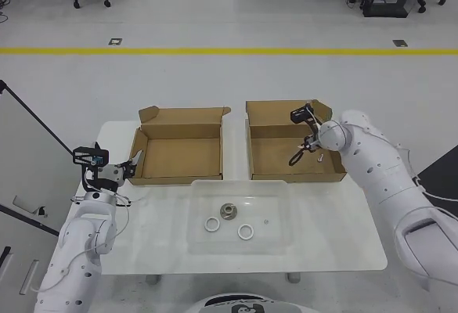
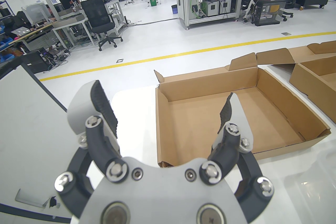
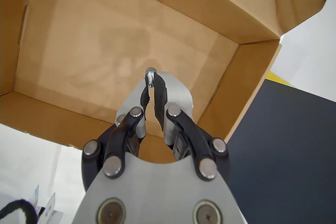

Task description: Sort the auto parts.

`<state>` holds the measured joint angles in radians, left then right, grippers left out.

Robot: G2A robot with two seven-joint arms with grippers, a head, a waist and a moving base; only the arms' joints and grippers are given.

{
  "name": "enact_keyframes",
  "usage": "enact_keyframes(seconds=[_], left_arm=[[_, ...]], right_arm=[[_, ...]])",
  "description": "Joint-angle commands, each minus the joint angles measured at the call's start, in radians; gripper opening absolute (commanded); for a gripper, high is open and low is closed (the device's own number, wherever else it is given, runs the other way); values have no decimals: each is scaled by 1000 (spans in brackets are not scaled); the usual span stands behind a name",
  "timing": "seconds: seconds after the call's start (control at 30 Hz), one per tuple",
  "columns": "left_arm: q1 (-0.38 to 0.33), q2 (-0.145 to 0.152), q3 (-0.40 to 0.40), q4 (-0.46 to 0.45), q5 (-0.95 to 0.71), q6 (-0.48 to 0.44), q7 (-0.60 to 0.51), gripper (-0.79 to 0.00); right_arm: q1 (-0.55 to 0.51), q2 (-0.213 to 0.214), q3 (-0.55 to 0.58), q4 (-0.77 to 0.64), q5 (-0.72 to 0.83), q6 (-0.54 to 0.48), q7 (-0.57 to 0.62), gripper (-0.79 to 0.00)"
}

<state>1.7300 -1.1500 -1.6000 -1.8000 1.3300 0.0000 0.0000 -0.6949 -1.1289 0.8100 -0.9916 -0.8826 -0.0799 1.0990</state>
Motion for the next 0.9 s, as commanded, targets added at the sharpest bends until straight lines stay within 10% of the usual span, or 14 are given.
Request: enact_keyframes(seconds=[0.0,0.6,0.73,0.87], left_arm=[[0,0,0,0,0,0,0,0],[0,0,0,0,0,0,0,0],[0,0,0,0,0,0,0,0],[0,0,0,0,0,0,0,0]], right_arm=[[9,-9,-12,34,1,-2,-3,-785],[64,-76,-77,250,6,-21,-55,-785],[73,-87,-82,277,11,-26,-67,-563],[79,-96,-82,298,14,-34,-88,-520]])
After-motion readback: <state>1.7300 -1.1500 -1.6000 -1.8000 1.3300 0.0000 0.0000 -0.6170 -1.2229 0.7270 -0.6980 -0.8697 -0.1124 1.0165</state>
